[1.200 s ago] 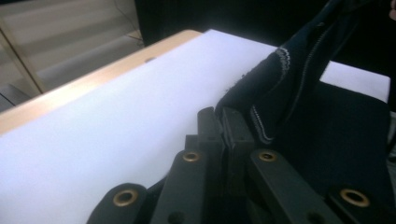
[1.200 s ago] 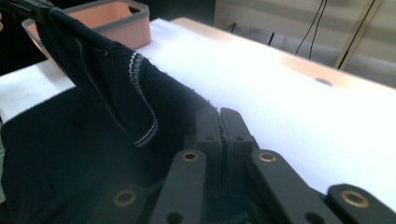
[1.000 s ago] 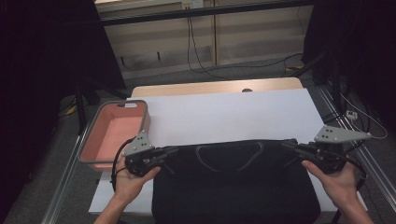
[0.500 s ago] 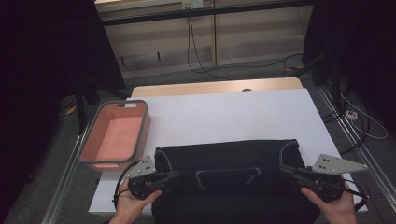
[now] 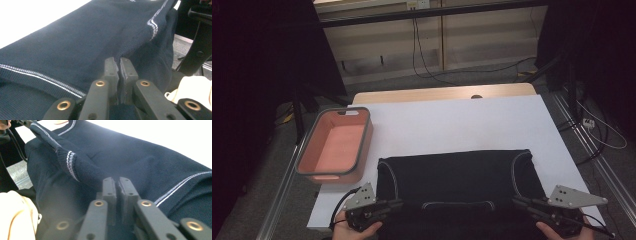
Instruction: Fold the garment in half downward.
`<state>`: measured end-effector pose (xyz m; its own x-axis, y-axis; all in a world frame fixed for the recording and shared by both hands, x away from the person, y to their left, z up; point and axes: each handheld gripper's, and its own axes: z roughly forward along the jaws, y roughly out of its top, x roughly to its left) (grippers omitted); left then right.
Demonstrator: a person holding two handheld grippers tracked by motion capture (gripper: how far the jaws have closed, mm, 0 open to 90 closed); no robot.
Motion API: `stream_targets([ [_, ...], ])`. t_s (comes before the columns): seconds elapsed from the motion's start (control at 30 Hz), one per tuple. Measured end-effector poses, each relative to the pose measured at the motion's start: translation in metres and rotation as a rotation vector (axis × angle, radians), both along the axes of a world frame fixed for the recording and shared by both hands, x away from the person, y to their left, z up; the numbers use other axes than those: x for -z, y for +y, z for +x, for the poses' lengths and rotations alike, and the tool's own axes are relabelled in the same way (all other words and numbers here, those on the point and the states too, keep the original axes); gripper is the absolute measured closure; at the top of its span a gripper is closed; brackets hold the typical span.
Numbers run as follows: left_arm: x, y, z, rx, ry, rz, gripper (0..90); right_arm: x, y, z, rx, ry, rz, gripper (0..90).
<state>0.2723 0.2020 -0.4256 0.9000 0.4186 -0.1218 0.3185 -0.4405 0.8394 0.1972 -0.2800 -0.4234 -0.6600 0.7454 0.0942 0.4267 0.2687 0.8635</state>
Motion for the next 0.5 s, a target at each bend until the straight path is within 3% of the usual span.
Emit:
stream_targets([
  [0.1,0.0,0.003,0.005,-0.028,0.011,-0.003,72.1,0.001,0.0,0.001,0.012,-0.004,-0.014,67.9],
  [0.2,0.001,0.006,0.007,-0.04,0.022,-0.021,67.8,0.0,-0.001,0.001,0.019,-0.018,0.009,58.2],
  [0.3,0.0,0.007,0.008,-0.057,0.018,-0.028,49.0,0.001,-0.002,0.004,0.033,-0.015,0.002,54.7],
  [0.5,-0.003,0.012,0.011,-0.104,0.01,-0.054,34.6,0.01,-0.006,0.014,0.071,0.018,-0.008,48.6],
])
